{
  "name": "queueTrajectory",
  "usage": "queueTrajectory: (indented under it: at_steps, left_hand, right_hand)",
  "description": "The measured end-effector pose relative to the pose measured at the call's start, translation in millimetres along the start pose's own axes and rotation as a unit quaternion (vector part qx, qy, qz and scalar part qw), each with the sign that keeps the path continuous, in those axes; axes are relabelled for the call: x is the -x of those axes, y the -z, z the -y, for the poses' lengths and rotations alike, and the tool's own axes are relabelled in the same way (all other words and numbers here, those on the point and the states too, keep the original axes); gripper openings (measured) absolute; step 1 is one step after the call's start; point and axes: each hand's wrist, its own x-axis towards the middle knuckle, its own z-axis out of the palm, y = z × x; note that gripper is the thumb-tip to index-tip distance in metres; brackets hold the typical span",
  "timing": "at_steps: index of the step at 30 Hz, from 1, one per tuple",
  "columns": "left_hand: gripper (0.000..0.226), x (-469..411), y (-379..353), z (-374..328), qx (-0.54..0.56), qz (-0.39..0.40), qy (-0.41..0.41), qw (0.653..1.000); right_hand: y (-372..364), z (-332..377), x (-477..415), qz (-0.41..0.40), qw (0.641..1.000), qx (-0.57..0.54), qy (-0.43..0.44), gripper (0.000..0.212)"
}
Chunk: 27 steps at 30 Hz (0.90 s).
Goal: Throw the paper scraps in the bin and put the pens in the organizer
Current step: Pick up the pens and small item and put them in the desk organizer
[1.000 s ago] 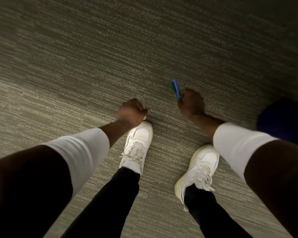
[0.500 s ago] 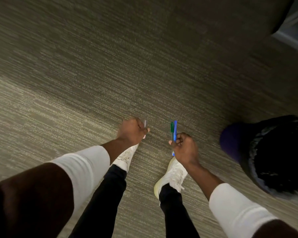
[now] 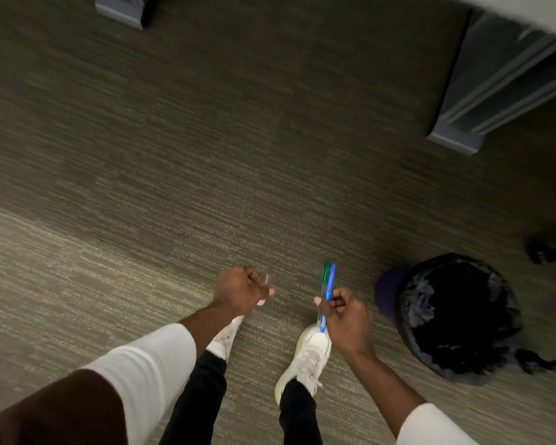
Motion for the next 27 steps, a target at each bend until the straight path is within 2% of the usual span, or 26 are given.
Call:
queueTrajectory:
  at_steps: [6, 7, 10, 18, 21, 27]
  left_hand:
    - [0.016, 18, 14, -57, 0.114, 0.066, -0.016, 0.991]
    - [0.015, 22, 16, -66, 0.115, 0.071, -0.014, 0.991]
    - [0.031, 38, 23, -83, 0.104, 0.066, 0.001, 0.992]
    - [0.033, 105, 61, -121, 0.139, 0.092, -0.021, 0.986]
    - [0.035, 133, 78, -137, 0.111, 0.089, -0.054, 0.988]
    - [0.021, 176, 111, -178, 0.07, 0.07, -0.098, 0.99]
  right_hand:
    - [53, 15, 23, -0.016, 0.999, 0.001, -0.029, 0.028]
    - [62, 18, 26, -0.017, 0.999, 0.009, -0.031, 0.031]
    - [86, 26, 33, -0.024, 0.999, 0.004, -0.042, 0.032]
    - [137, 77, 63, -0.067, 0.995, -0.048, -0.056, 0.032]
    - [154, 102, 81, -0.079, 0.994, -0.043, -0.062, 0.032]
    - [190, 158, 116, -0.085, 0.994, -0.058, -0.023, 0.029]
